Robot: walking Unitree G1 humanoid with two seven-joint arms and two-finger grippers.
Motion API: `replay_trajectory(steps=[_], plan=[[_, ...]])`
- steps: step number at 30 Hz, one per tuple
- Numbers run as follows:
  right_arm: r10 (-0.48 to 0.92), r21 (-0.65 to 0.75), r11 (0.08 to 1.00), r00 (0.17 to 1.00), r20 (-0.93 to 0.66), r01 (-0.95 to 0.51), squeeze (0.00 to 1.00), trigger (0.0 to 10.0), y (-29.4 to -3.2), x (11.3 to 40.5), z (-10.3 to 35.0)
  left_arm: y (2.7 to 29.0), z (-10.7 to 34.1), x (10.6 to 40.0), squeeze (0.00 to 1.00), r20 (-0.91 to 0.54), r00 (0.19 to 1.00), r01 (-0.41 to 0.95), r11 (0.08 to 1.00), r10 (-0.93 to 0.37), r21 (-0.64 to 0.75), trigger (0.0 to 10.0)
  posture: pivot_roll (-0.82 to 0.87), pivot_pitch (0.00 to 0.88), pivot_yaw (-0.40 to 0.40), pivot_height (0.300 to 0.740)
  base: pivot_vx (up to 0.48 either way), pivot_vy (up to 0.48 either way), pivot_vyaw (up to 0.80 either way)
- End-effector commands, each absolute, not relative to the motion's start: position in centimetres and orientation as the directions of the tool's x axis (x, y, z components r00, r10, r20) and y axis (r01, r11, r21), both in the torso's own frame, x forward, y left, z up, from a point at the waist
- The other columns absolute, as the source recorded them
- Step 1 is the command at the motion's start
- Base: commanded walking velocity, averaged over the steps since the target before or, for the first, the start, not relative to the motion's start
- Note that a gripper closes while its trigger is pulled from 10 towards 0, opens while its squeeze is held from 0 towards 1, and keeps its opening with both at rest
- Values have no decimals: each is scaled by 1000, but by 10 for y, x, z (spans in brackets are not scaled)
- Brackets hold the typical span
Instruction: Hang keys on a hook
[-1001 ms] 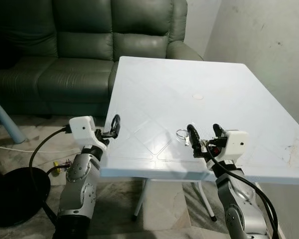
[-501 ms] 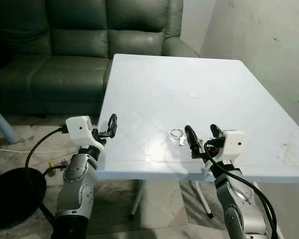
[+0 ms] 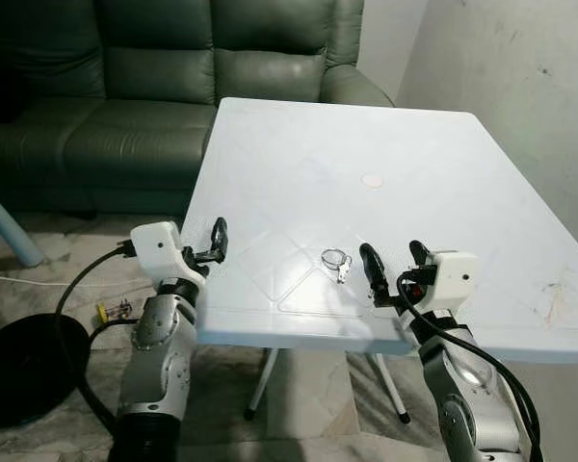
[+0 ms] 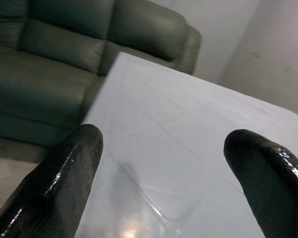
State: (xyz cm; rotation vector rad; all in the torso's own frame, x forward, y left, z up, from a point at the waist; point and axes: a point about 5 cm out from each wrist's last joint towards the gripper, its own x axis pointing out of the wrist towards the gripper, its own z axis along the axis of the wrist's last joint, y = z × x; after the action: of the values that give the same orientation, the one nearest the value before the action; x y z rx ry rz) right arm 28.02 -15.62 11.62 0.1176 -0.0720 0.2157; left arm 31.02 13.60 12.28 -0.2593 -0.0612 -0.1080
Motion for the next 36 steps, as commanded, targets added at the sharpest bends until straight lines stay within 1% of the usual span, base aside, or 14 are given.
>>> replay_trajectory(steps=[1, 2, 4, 8, 10, 14, 17, 20, 21, 23, 28, 32, 36], plan=[[216, 84, 972, 974, 63, -221, 0, 10000, -160, 284, 116, 128, 128, 308, 0, 94, 984, 169, 958, -151, -232, 10000, -42, 0, -72, 740, 0, 0, 0], [217, 83, 972, 974, 58, -221, 0, 10000, -161, 285, 116, 127, 128, 307, 0, 96, 983, 176, 956, -158, -233, 10000, -42, 0, -72, 740, 0, 0, 0], [226, 17, 974, 974, 27, -227, 0, 10000, -165, 291, 115, 121, 128, 304, 0, 97, 975, 215, 950, -198, -226, 10000, -39, 0, -73, 740, 0, 0, 0], [244, -15, 970, 970, 16, -243, 0, 10000, -167, 295, 116, 119, 129, 303, 0, 99, 971, 234, 946, -217, -223, 10000, -37, 0, -73, 740, 0, 0, 0], [271, -58, 961, 963, -6, -271, 0, 10000, -169, 306, 119, 115, 129, 301, 0, 100, 962, 272, 940, -256, -207, 10000, -35, 0, -75, 740, 0, 0, 0], [311, -81, 946, 950, -26, -313, 0, 10000, -171, 313, 120, 110, 128, 299, 0, 96, 954, 299, 932, -285, -207, 10000, -31, 0, -79, 740, 0, 0, 0], [348, -145, 925, 937, -42, -350, 0, 10000, -173, 322, 120, 102, 129, 295, 0, 89, 938, 347, 916, -336, -201, 10000, -31, 0, -78, 740, 0, 0, 0], [390, -140, 909, 919, -54, -394, 0, 10000, -175, 327, 120, 96, 129, 292, 0, 86, 925, 381, 904, -371, -196, 10000, -28, 1, -80, 740, 0, 0, 0], [456, -123, 880, 888, -56, -460, 0, 10000, -176, 328, 121, 91, 127, 288, 0, 74, 913, 407, 895, -400, -183, 10000, -26, 5, -79, 740, 0, 0, 0], [491, -126, 860, 869, -67, -495, 0, 10000, -177, 328, 120, 88, 126, 286, 0, 68, 905, 425, 888, -420, -177, 10000, -25, 8, -77, 740, 0, 0, 0], [526, -133, 833, 843, -113, -537, 0, 10000, -185, 332, 114, 81, 122, 278, 0, 49, 887, 459, 870, -458, -180, 10000, -25, 8, -77, 740, 0, 0, 0], [524, -168, 822, 839, -150, -544, 0, 10000, -192, 333, 109, 80, 123, 276, 0, 48, 884, 466, 867, -466, -177, 10000, -24, 20, -71, 740, 0, 0, 0], [526, -167, 816, 830, -184, -554, 0, 10000, -197, 334, 104, 79, 123, 275, 0, 41, 881, 471, 863, -472, -185, 10000, -24, 20, -70, 740, 0, 0, 0]])
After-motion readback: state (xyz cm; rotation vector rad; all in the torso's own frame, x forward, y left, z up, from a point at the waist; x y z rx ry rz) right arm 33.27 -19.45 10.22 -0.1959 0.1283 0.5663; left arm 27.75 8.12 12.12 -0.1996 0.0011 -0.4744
